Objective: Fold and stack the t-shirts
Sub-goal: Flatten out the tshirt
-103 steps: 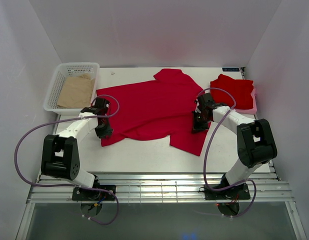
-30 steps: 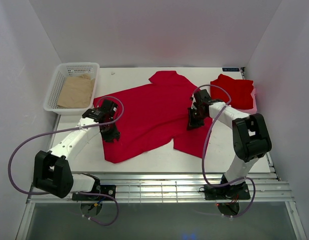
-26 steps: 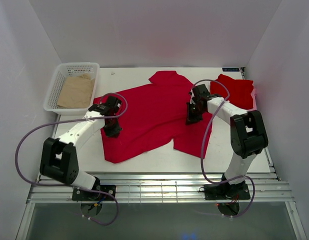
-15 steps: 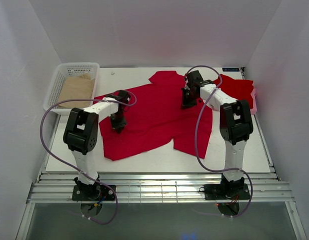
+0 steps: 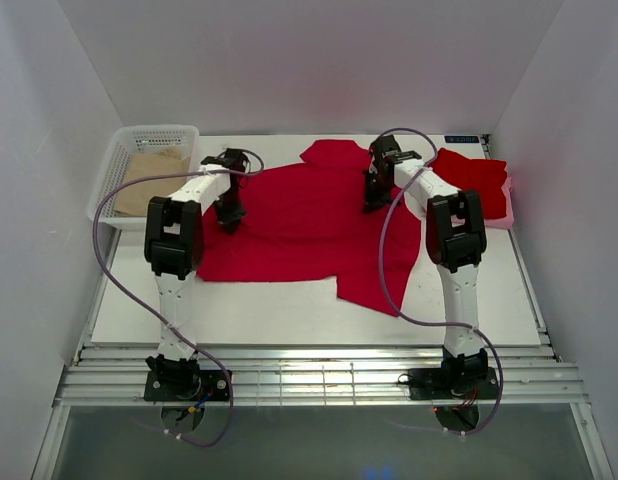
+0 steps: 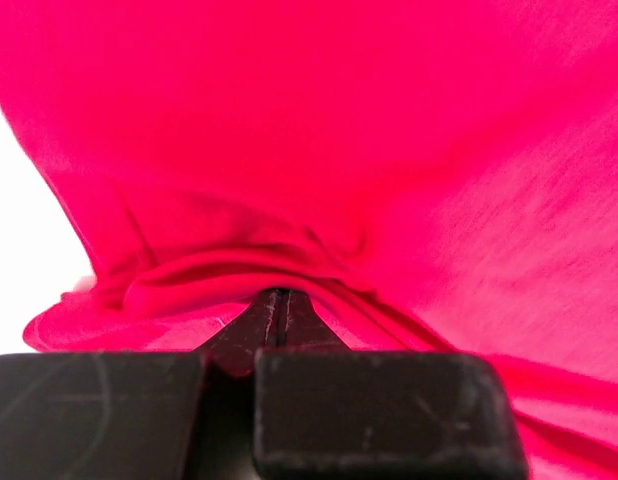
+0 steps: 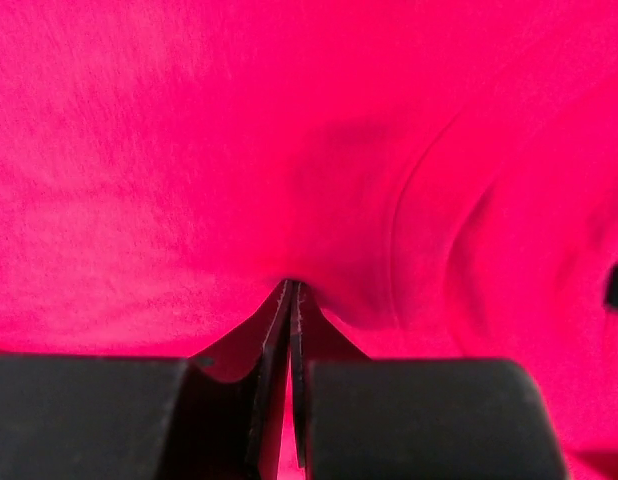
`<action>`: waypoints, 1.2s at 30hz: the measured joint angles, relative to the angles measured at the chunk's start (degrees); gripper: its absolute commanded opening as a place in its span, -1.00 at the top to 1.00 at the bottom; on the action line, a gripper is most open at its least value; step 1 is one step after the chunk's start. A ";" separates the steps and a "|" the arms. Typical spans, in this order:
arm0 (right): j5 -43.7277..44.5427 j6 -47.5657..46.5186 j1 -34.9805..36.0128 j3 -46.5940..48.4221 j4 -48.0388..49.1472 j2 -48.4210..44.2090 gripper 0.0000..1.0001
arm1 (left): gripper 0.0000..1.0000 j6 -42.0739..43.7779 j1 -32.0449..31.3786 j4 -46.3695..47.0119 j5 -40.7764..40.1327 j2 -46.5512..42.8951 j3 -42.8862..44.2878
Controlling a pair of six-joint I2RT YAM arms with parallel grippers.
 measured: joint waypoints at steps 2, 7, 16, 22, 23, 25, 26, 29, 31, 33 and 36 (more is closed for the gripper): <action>0.09 0.55 -0.74 3.56 -0.79 2.05 0.85 | 1.00 0.48 0.13 -1.14 0.02 3.37 5.77; 0.50 1.22 -2.62 10.73 -1.79 6.27 0.85 | 1.00 1.51 0.35 -2.75 0.26 12.11 21.07; -4.11 2.10 -8.98 19.85 -1.46 12.17 0.84 | 1.00 2.21 0.59 -1.99 0.63 16.46 28.65; -5.57 -0.15 -10.47 3.52 7.54 2.93 0.67 | 1.00 2.32 -0.09 5.95 0.63 7.34 12.81; -5.46 -0.68 -10.45 -0.31 8.46 0.15 0.63 | 1.00 2.36 -0.33 6.21 0.66 5.81 10.34; -5.29 -1.62 -10.25 -5.90 9.33 -4.83 0.62 | 1.00 2.36 -0.94 6.40 0.66 3.76 7.32; -5.22 -2.16 -10.12 -8.15 9.88 -7.39 0.61 | 1.00 2.36 -1.25 6.82 0.66 2.86 6.14; -5.07 -3.37 -9.60 -13.68 10.86 -15.41 0.61 | 1.00 2.27 -1.92 7.72 0.66 -0.39 2.64; -4.85 -4.00 -9.07 -17.77 11.45 -21.22 0.58 | 1.00 2.21 -2.32 8.46 0.57 -3.54 -0.68; -4.48 -4.31 -8.33 -22.03 11.63 -26.49 0.50 | 1.00 2.23 -2.43 8.85 0.02 -6.49 -3.82; -3.98 -4.35 -7.08 -28.57 10.58 -31.69 0.33 | 0.90 2.43 -2.38 9.57 -1.42 -9.44 -8.74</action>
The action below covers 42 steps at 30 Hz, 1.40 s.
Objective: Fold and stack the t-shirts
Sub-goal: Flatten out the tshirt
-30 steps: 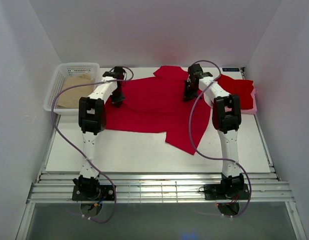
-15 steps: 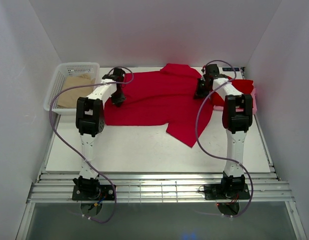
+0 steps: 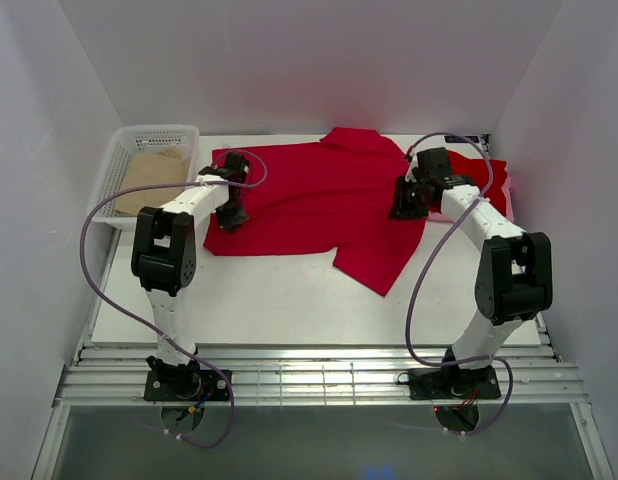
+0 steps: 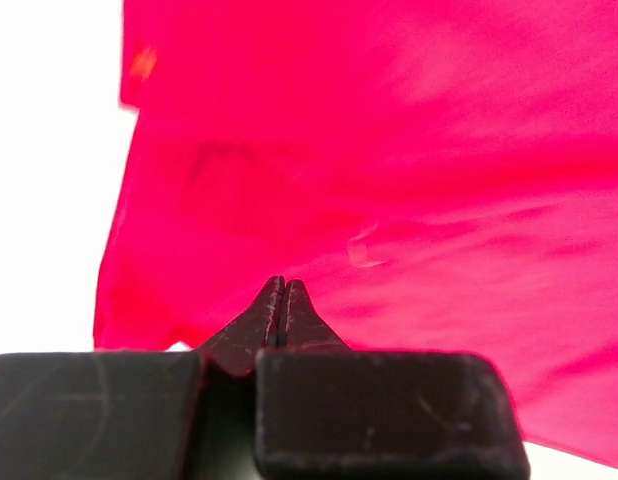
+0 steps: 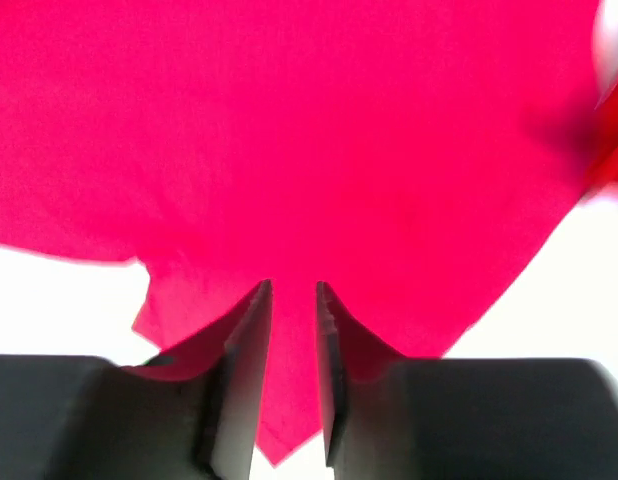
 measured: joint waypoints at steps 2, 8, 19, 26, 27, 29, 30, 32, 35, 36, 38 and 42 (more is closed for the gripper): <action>0.22 -0.07 0.90 -5.16 -0.57 -2.03 0.22 | 0.67 0.39 0.00 0.11 -1.22 -1.25 -3.52; 2.62 0.46 3.56 -18.25 -5.29 -7.30 0.04 | -0.55 1.33 1.05 -0.46 -4.09 -2.82 -9.20; 6.38 3.37 8.85 -26.03 -7.30 -17.86 0.04 | -0.58 2.60 6.69 0.85 -6.10 -6.73 -11.06; 7.50 5.77 9.55 -28.44 -7.78 -19.08 0.05 | -0.22 2.58 6.73 1.57 -4.24 -6.73 -11.43; 7.67 6.03 9.68 -28.44 -7.85 -19.45 0.05 | -0.19 2.43 6.71 1.57 -4.04 -6.73 -11.85; 7.85 6.49 9.79 -28.44 -7.96 -20.13 0.05 | -0.12 2.21 6.67 1.51 -3.87 -6.73 -13.09; 7.87 6.64 9.81 -28.44 -8.02 -20.41 0.05 | -0.12 2.19 6.64 1.36 -3.89 -6.73 -13.81; 7.89 6.86 9.81 -28.44 -8.17 -20.72 0.05 | -0.12 2.05 6.64 1.20 -3.89 -6.84 -15.17; 7.89 7.10 9.88 -28.46 -8.26 -20.81 0.05 | -0.13 1.86 6.64 1.05 -3.93 -8.59 -16.85; 7.89 7.17 9.88 -28.50 -8.26 -20.83 0.05 | -0.13 1.86 6.64 0.79 -3.96 -9.44 -17.42; 7.89 7.39 10.05 -28.72 -8.22 -20.90 0.05 | -0.13 1.86 6.64 0.42 -3.96 -10.86 -18.05; 8.33 7.91 10.16 -29.79 -8.28 -20.90 0.06 | -0.09 1.86 6.64 0.57 -3.93 -11.50 -18.40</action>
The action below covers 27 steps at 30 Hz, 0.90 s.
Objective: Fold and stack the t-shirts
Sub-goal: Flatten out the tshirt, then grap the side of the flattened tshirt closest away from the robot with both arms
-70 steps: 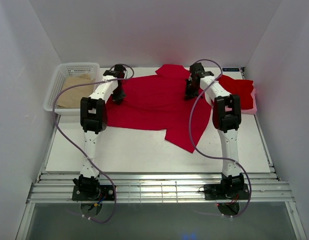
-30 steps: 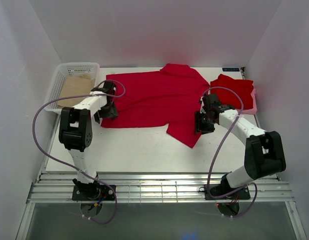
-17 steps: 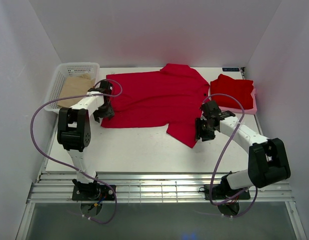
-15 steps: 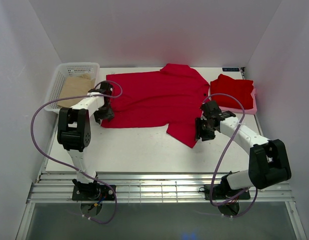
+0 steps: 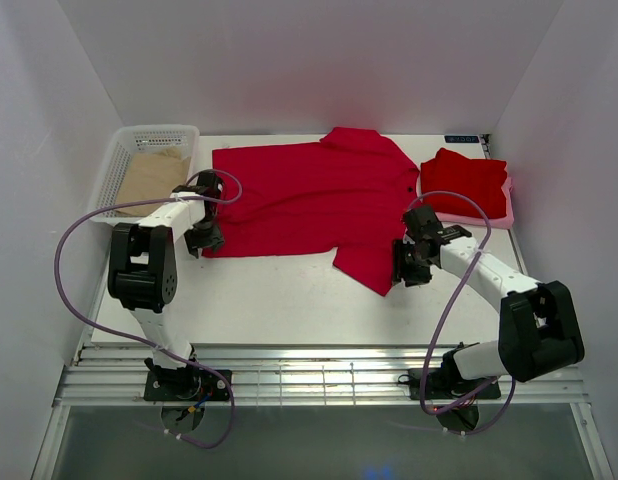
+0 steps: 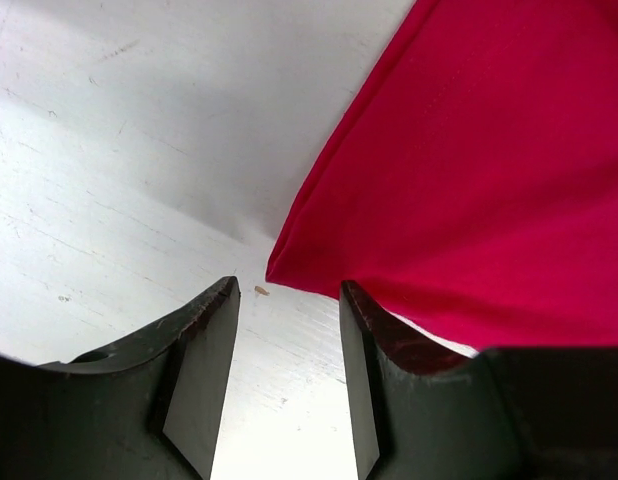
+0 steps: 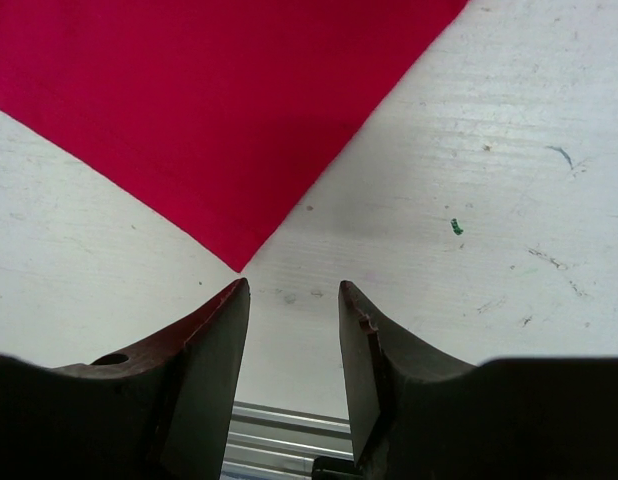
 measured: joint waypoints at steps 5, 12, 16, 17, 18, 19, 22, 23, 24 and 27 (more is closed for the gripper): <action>2.21 0.50 0.02 -1.55 -0.31 0.02 0.01 | -0.08 0.02 0.00 0.07 0.07 0.04 -0.81; 2.93 1.57 0.09 -3.39 0.44 0.90 -0.02 | 0.01 0.04 0.00 0.59 0.09 0.17 -1.84; 2.32 1.97 0.31 -3.37 2.14 2.95 -0.01 | 0.05 0.04 0.00 0.79 0.07 0.90 -1.90; 2.25 2.03 0.39 -3.37 2.49 3.50 -0.01 | 0.08 0.07 0.00 0.76 0.07 1.07 -1.92; 2.14 2.12 0.50 -3.26 2.71 4.07 -0.01 | 0.10 0.07 0.00 0.76 0.07 1.16 -1.97; 2.10 2.16 0.66 -3.10 2.84 4.61 -0.01 | 0.13 0.15 0.00 0.74 0.04 1.16 -1.97; 2.03 2.21 0.87 -2.14 3.10 5.90 -0.01 | 0.21 0.28 0.00 0.76 0.02 1.16 -1.97; 2.03 2.21 0.98 -1.73 3.19 6.25 -0.01 | 0.23 0.39 0.00 0.76 0.02 1.16 -1.97; 2.03 2.21 1.09 -1.40 3.32 6.54 -0.01 | 0.24 0.44 0.00 0.79 0.02 1.16 -1.97; 2.01 2.21 1.29 -0.87 3.89 7.19 -0.01 | 0.27 0.55 0.00 0.76 0.00 1.16 -1.99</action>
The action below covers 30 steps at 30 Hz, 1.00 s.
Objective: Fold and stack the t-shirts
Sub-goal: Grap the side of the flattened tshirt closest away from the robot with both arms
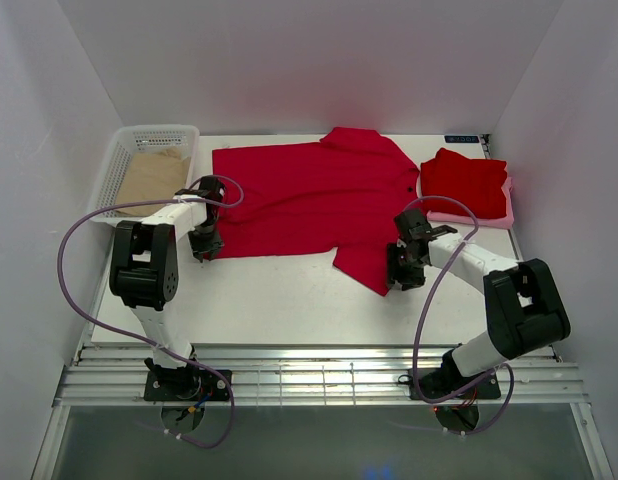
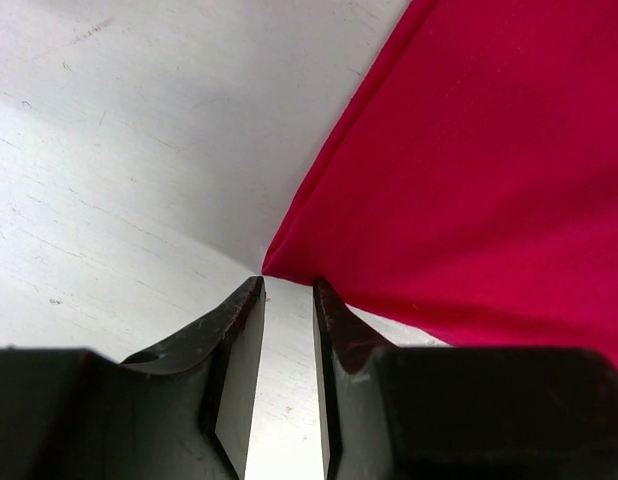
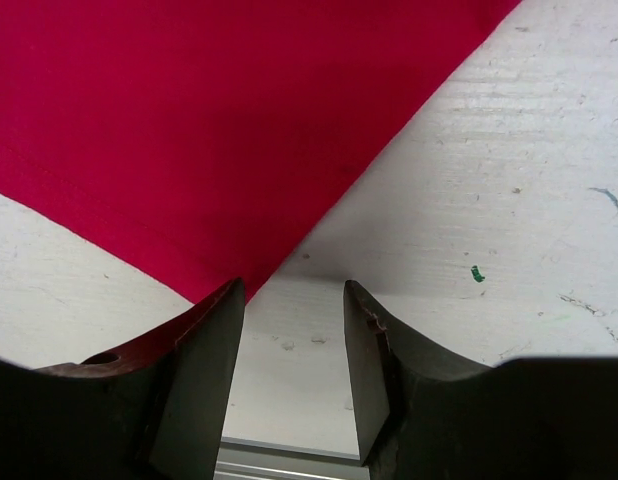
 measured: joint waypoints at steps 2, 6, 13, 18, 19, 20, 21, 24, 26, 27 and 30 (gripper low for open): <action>-0.02 0.20 0.22 0.00 0.37 0.28 -0.02 | 0.28 0.13 0.00 0.02 0.00 0.02 0.00; -0.98 0.83 0.31 0.20 0.61 0.52 -0.04 | 0.34 0.39 0.00 0.04 -0.02 0.50 0.02; -2.89 1.14 0.63 2.36 1.03 2.12 -0.04 | 0.61 0.59 -0.02 0.24 -0.02 0.72 0.07; -3.23 1.27 1.44 2.78 1.73 3.65 -0.04 | 0.92 0.92 -0.02 0.24 0.00 0.87 0.13; -3.32 1.29 1.68 2.86 1.77 4.02 -0.04 | 0.96 0.92 -0.02 0.26 0.00 0.90 0.13; -3.37 1.31 1.81 2.95 1.95 4.09 -0.04 | 0.99 0.96 -0.02 0.24 -0.02 0.94 0.13; -3.37 1.33 2.01 2.97 2.10 4.15 -0.04 | 1.00 1.07 -0.02 0.24 -0.02 0.96 0.15; -3.32 1.49 2.47 2.97 2.27 4.15 -0.04 | 0.98 1.25 -0.02 0.24 -0.02 0.96 0.15; -3.26 1.55 2.78 2.97 2.29 4.15 -0.04 | 0.73 1.44 -0.02 0.24 -0.02 0.96 0.15; -3.10 1.64 2.89 2.95 2.32 4.15 -0.03 | 0.66 1.62 -0.02 0.24 -0.07 0.96 0.15; -2.97 1.77 2.99 2.91 2.38 4.15 -0.03 | 0.36 1.88 -0.02 0.11 -0.33 0.87 0.17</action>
